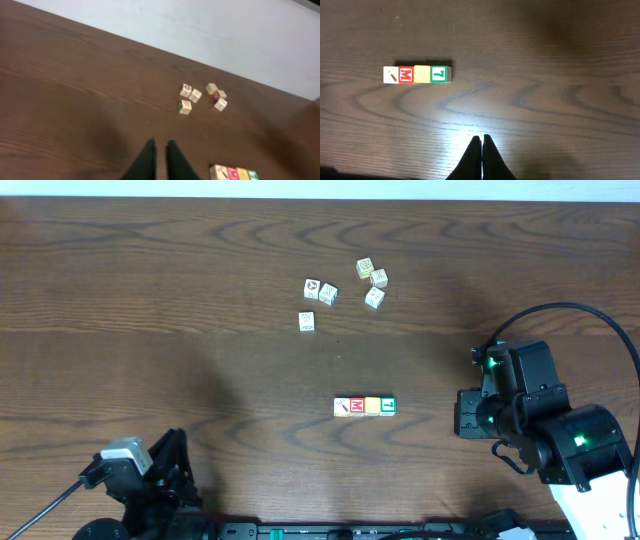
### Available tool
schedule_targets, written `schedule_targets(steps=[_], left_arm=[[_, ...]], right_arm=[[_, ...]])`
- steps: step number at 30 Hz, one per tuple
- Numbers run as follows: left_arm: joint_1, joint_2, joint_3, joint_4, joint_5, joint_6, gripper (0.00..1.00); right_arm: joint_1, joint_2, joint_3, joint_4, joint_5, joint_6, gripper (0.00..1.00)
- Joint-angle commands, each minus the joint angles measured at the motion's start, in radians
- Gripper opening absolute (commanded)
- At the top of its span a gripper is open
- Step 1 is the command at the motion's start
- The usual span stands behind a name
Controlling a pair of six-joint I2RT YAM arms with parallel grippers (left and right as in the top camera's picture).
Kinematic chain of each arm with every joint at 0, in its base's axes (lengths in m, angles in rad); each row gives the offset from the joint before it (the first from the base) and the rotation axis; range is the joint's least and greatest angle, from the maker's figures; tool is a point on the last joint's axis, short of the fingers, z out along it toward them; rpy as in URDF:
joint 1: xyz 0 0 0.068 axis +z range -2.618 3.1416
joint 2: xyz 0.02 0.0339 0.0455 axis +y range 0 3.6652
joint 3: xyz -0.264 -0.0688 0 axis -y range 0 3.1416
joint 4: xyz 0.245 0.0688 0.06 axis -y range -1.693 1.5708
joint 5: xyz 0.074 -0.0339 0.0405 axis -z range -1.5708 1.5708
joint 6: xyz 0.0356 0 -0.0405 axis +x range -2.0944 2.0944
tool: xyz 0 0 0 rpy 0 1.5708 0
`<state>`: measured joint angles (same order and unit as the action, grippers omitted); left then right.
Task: Lift 4 blocks
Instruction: 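Raise right gripper and move it right away from the row, then bring left gripper to the row's left end, right gripper to right end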
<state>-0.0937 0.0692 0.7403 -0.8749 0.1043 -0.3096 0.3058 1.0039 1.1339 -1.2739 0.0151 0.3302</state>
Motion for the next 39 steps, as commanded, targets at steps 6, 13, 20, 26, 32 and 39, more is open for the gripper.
schedule_targets(steps=[6, 13, 20, 26, 32, 39], left_arm=[[-0.002, 0.075, -0.039, -0.015, 0.196, -0.002, 0.07], [-0.002, 0.384, -0.084, 0.061, 0.215, 0.021, 0.07], [-0.002, 0.702, -0.084, 0.208, 0.307, 0.098, 0.07], [-0.002, 0.712, -0.084, 0.217, 0.307, 0.129, 0.07], [-0.002, 0.439, -0.085, 0.132, 0.253, 0.125, 0.07], [-0.002, 0.308, -0.206, 0.163, 0.312, 0.064, 0.07]], right_arm=[[-0.008, -0.005, -0.005, 0.002, 0.037, 0.027, 0.01], [-0.008, -0.005, -0.071, 0.054, 0.037, 0.040, 0.01], [-0.008, -0.004, -0.206, 0.179, 0.023, 0.051, 0.01], [-0.021, -0.004, -0.269, 0.222, 0.002, 0.051, 0.01], [-0.074, -0.050, -0.269, 0.224, -0.001, 0.051, 0.01], [-0.159, -0.071, -0.279, 0.268, -0.132, 0.021, 0.01]])
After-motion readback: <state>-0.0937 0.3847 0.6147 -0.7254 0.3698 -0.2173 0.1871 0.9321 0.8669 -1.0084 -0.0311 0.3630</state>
